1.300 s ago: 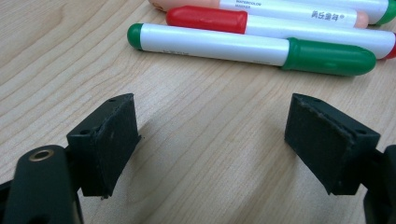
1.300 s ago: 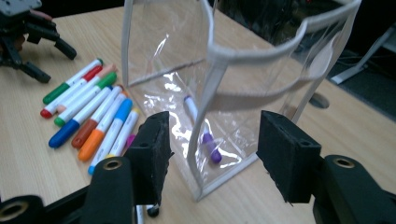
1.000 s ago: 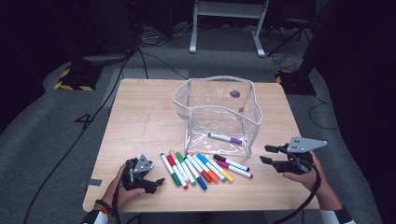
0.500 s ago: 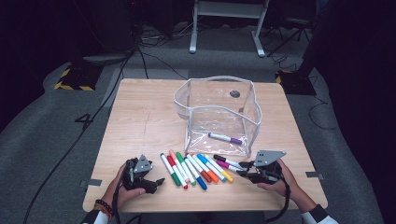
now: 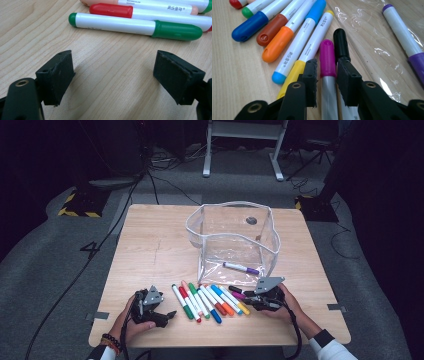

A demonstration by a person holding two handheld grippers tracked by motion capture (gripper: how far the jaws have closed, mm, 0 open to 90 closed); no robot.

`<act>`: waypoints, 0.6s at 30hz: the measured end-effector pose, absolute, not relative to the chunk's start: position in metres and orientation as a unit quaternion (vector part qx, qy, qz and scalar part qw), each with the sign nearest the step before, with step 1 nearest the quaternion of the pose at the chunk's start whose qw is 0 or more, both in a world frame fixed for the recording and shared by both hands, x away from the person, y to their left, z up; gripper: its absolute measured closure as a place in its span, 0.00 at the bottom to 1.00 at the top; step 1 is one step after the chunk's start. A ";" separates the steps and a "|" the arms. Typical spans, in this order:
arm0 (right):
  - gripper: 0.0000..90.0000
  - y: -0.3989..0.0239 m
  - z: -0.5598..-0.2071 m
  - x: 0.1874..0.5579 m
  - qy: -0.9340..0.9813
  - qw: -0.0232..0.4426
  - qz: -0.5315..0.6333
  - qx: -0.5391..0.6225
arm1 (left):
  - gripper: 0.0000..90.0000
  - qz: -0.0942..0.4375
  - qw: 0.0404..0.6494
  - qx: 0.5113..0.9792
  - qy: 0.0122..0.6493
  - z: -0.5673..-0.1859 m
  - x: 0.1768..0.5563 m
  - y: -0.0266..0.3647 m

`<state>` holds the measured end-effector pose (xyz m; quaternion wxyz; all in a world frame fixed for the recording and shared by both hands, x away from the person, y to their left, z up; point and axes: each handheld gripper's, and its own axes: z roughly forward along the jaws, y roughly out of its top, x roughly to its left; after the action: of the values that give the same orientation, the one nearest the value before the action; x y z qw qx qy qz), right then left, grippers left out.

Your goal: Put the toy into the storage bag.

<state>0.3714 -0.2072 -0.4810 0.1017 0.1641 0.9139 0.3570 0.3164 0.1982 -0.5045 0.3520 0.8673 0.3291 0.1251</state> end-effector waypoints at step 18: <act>0.82 -0.210 -0.490 0.381 0.915 0.068 0.351 0.186 | 0.17 0.127 0.350 0.867 0.332 -0.505 0.317 0.196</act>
<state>0.3808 -0.2098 -0.4896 0.0679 0.1862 0.9150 0.3513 0.3171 0.1960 -0.5045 0.3497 0.8669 0.3317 0.1273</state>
